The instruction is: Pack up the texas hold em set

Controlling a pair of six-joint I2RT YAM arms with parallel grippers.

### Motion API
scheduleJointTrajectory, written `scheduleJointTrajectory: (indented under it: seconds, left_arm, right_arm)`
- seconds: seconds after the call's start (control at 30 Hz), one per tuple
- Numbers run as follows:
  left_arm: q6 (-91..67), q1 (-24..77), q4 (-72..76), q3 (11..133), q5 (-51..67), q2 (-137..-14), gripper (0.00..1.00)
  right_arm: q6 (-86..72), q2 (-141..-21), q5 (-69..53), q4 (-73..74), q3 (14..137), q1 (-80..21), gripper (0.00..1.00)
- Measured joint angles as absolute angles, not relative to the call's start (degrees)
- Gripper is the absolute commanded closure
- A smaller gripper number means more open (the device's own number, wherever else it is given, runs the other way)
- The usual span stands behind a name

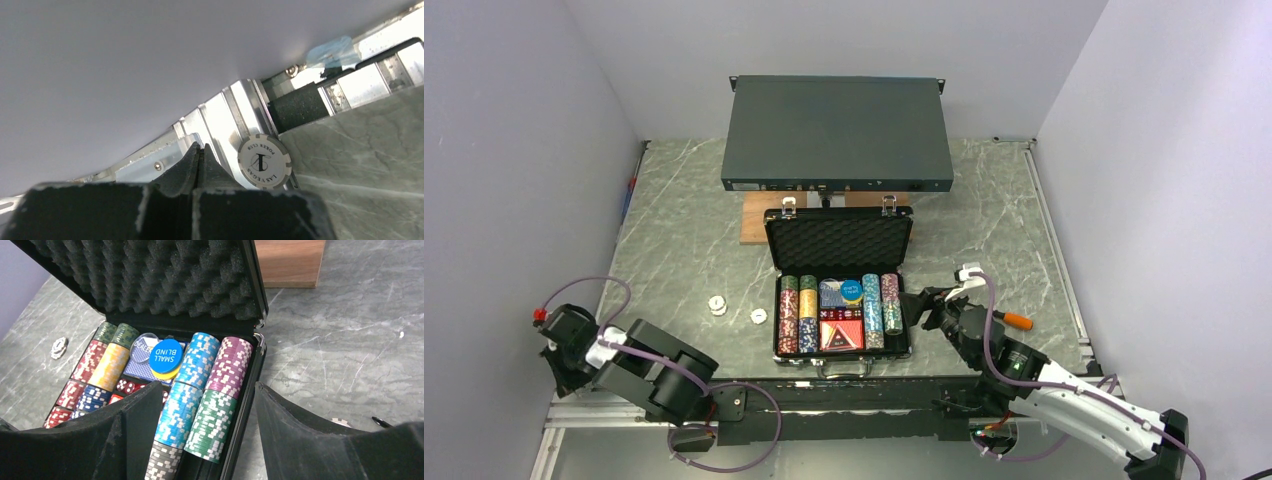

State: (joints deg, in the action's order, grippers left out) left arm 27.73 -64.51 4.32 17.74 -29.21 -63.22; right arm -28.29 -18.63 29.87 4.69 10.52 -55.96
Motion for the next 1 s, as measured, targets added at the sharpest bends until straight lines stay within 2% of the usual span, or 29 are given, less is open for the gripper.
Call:
scheduleJointTrajectory:
  seconds: [0.57, 0.87, 1.0]
  left_arm:
    - [30.61, -65.34, -1.37, 22.22, -22.04, -71.26, 1.00]
    - [30.92, -65.82, -4.45, 23.27, -16.45, -69.91, 1.00]
    - [30.87, -61.28, -6.83, 23.05, -9.89, -66.94, 1.00]
  right_arm:
    - [-28.29, -20.12, 29.74, 4.69, 10.52, -55.96, 0.31]
    - [-28.32, -20.10, 29.87, 4.69, 10.52, -55.96, 0.30]
    - [-28.34, -19.81, 30.02, 4.71, 10.52, -55.94, 0.30]
